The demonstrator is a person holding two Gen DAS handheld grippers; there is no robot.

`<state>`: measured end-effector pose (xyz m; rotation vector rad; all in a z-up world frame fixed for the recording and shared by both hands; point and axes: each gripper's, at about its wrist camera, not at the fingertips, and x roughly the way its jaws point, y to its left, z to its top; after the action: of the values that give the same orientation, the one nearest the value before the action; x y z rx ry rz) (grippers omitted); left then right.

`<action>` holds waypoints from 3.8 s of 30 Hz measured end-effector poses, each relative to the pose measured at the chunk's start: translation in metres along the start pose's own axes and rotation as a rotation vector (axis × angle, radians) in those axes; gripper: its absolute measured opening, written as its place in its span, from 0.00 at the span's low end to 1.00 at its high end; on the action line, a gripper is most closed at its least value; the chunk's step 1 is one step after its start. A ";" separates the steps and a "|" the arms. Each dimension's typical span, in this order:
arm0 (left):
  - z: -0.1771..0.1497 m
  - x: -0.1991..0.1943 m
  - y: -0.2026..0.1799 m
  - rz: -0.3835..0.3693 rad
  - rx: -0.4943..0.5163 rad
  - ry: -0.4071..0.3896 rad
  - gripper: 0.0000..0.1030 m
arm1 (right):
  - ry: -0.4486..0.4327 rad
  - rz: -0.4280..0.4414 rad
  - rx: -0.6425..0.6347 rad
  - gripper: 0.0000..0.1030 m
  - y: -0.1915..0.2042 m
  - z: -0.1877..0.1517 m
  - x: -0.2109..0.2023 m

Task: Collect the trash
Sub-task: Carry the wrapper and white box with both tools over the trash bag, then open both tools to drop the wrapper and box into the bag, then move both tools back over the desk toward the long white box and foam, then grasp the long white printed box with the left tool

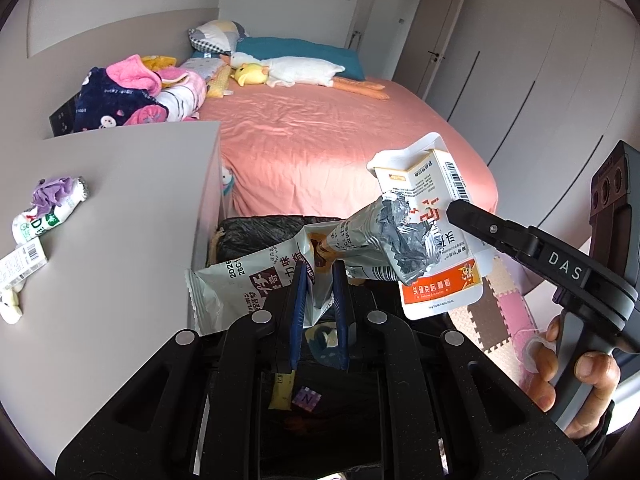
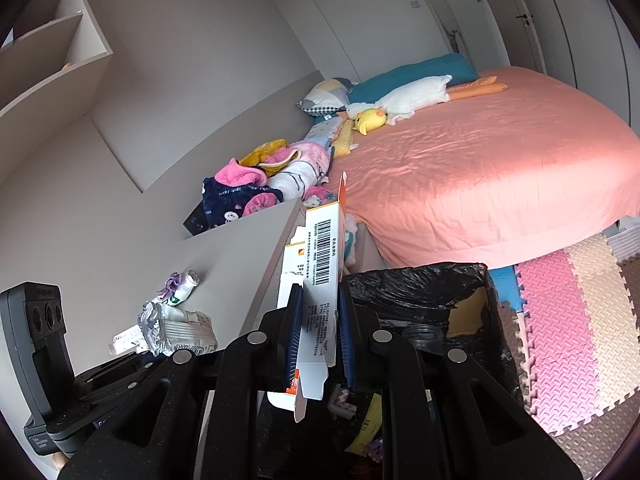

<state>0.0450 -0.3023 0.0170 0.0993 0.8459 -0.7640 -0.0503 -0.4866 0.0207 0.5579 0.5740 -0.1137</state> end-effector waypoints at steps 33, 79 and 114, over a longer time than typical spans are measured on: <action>-0.024 0.003 0.045 0.110 -0.058 0.017 0.94 | 0.008 -0.120 -0.013 0.85 -0.001 -0.007 0.013; -0.035 -0.057 0.201 0.322 -0.122 0.005 0.94 | 0.184 0.031 -0.202 0.85 0.156 -0.045 0.129; -0.032 -0.047 0.301 0.527 -0.095 0.090 0.84 | 0.289 0.060 -0.233 0.85 0.201 -0.062 0.202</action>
<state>0.1992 -0.0427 -0.0352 0.2618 0.8887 -0.2250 0.1393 -0.2736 -0.0381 0.3652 0.8389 0.0923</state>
